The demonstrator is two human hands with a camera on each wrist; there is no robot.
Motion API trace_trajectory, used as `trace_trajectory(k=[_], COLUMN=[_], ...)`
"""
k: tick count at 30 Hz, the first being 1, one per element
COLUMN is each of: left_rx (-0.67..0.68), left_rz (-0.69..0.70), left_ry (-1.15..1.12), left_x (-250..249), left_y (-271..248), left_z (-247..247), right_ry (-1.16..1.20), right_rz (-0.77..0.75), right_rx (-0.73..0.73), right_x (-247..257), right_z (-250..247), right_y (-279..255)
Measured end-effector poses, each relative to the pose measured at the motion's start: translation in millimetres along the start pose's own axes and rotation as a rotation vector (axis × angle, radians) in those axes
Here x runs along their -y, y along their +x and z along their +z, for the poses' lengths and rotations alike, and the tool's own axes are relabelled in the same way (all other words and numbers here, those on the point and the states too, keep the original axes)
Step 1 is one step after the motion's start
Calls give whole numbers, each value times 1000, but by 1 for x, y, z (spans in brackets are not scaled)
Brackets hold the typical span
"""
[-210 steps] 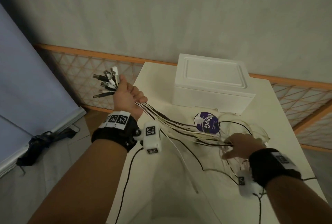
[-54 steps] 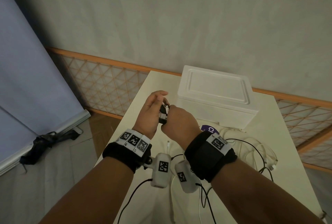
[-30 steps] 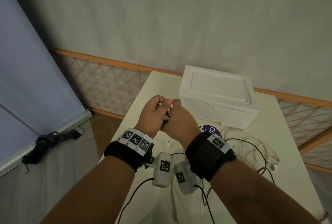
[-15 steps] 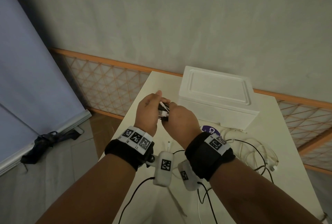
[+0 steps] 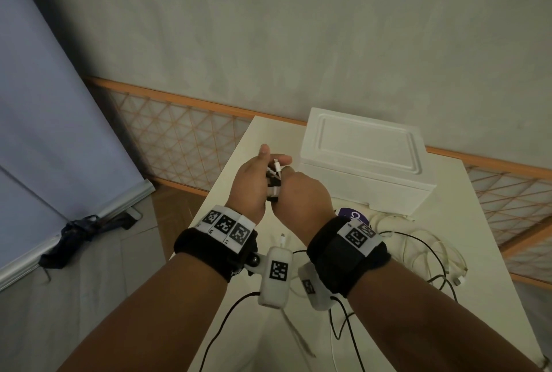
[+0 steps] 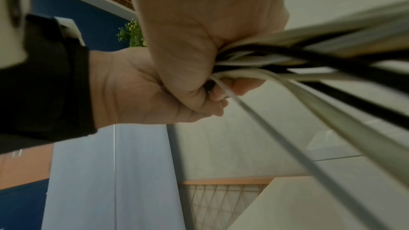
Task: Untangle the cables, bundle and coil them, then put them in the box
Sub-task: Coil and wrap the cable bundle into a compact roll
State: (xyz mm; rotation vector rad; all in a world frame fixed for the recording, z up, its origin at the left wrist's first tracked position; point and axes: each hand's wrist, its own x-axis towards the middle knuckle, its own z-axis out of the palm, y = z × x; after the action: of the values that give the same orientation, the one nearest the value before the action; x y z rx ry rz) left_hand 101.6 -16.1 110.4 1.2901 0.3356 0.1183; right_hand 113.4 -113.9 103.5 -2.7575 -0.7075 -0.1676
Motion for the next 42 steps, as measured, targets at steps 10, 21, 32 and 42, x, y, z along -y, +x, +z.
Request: trace_trajectory(k=[10,21,32,42], left_rx=[-134,-85,-42,341], left_rz=[173,259,267,38], left_ry=[-25,146,269,24], left_x=[7,12,10,41], left_y=[-3,-8,-2,1], left_z=[6,7,1,-36], right_ry=[159,95,75,563], right_rz=[71,77,-9,112], right_rx=[28,121,237,182], right_x=[0,-4,5,-6], right_z=[1,-1,-9,-16], right_y=[2,12,7,-2])
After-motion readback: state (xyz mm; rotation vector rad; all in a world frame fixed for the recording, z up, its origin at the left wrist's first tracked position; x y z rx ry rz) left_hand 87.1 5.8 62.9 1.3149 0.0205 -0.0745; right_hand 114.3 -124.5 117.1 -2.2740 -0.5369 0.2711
